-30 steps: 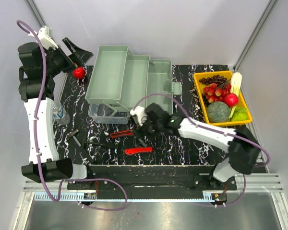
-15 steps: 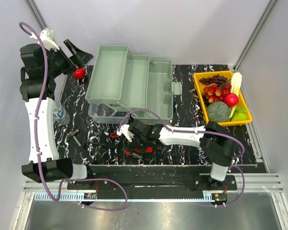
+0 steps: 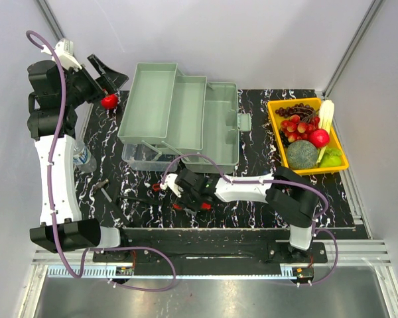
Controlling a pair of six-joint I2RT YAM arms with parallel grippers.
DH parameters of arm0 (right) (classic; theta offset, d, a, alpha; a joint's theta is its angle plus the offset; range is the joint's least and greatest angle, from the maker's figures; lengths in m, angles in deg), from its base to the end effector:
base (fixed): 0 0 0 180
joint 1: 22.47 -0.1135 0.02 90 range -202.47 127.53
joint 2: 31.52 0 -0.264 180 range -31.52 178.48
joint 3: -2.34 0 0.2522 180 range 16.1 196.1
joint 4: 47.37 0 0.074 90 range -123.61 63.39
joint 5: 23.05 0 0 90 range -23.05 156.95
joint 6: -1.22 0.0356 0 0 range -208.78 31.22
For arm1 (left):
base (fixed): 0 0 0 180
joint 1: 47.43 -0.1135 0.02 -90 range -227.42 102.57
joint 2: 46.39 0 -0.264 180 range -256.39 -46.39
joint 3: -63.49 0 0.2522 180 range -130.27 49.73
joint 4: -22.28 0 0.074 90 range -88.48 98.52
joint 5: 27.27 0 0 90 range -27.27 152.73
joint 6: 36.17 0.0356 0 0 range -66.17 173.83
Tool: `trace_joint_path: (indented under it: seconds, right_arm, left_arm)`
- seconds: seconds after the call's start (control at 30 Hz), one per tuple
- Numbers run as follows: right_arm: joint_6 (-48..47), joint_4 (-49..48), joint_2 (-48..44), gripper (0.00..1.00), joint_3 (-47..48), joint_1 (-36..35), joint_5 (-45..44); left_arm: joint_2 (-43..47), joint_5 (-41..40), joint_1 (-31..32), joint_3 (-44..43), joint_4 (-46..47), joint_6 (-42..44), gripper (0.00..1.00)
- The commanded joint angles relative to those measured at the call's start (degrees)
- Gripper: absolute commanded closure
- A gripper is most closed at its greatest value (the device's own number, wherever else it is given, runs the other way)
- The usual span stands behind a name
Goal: Pack the tool kit
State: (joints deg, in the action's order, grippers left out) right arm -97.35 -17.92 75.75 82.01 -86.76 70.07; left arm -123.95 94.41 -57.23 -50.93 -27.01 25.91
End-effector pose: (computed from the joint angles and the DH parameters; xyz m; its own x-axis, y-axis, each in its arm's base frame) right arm 0.1637 0.3445 0.1568 -0.2240 -0.8082 -0.5446 -0.9566 0.2893 -0.0359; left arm 0.2661 0.0270 0.5001 -0.3562 -0.4659 -0.8100 0.2193 0.8009 -0.5571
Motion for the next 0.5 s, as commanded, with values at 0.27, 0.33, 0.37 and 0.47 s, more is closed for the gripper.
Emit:
trace_joint_path:
  seconds: [0.27,0.33,0.37,0.47]
  right_arm:
    - [0.0,-4.3,-10.0,0.78,-3.2,-1.0,-6.6]
    - [0.1,-4.4,-12.6,0.79,-3.0,-1.0,-6.9]
    - [0.2,-4.6,-13.8,0.79,-2.9,-1.0,-7.2]
    - [1.0,-4.7,-18.3,0.79,-1.8,-1.0,-8.6]
  left_arm:
    - [1.0,-2.1,0.0,-0.6,1.4,0.9,0.01]
    - [0.9,-2.6,-0.1,-0.5,1.4,0.9,0.01]
    - [0.9,-2.9,0.0,-0.6,1.4,0.9,0.01]
    - [0.7,-3.2,-0.3,-0.7,1.4,0.9,0.01]
